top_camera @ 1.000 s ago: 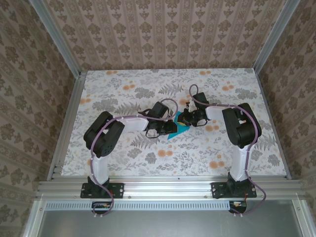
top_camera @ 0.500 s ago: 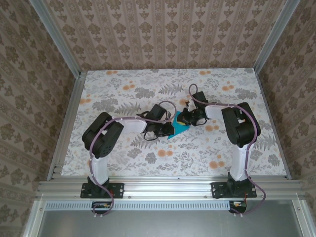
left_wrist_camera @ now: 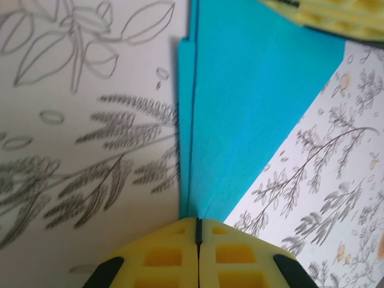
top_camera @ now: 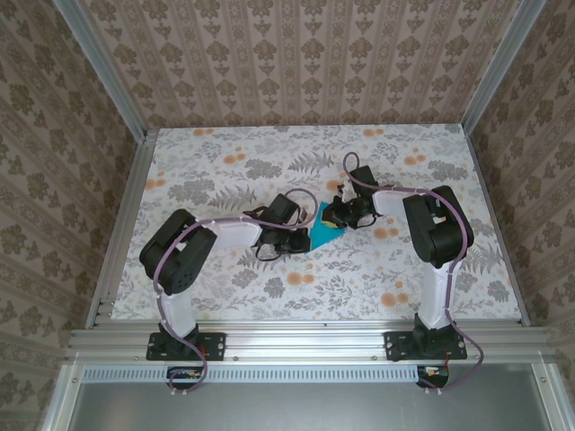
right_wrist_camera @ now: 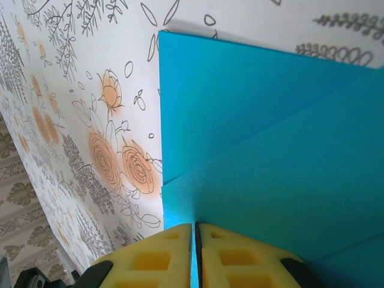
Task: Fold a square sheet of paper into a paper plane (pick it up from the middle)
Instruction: Fourth fold the wing at the center of the table.
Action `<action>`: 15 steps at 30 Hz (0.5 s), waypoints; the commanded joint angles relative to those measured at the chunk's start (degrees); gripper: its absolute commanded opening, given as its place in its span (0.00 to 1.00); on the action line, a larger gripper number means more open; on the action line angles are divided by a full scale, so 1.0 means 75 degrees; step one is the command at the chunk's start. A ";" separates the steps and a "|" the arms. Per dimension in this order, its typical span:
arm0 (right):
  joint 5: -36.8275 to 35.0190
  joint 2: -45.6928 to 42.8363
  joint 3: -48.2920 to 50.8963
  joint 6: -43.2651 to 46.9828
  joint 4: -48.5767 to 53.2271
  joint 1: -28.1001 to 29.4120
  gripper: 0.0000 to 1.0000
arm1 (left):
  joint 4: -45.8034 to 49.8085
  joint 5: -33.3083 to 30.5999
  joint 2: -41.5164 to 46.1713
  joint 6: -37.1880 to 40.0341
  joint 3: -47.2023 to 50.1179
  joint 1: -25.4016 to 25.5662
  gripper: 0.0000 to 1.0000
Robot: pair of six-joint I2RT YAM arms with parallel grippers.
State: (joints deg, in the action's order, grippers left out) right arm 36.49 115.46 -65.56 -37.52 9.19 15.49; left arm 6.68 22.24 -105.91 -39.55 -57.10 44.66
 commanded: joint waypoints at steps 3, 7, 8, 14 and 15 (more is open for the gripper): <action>-0.0913 0.0548 0.0151 0.0097 0.0559 -0.0052 0.14 | 0.1455 -0.0392 0.0478 0.0151 0.0033 0.0077 0.08; -0.0920 0.0552 0.0141 0.0124 0.0588 -0.0051 0.14 | 0.0747 -0.0129 0.0761 -0.0102 -0.0154 0.0153 0.11; -0.0924 0.0550 0.0140 0.0121 0.0584 -0.0054 0.14 | 0.0638 -0.0060 0.0753 -0.0133 -0.0208 0.0195 0.12; -0.0916 0.0555 0.0140 0.0136 0.0600 -0.0055 0.14 | 0.0615 -0.0087 0.0209 -0.0185 -0.0658 0.0366 0.12; -0.0913 0.0554 0.0130 0.0139 0.0597 -0.0058 0.14 | 0.0674 -0.0151 0.0110 -0.0186 -0.0726 0.0365 0.12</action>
State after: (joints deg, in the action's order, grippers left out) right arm 36.49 115.46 -65.60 -37.43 9.21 15.49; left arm 10.96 21.56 -102.96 -40.29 -60.29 47.20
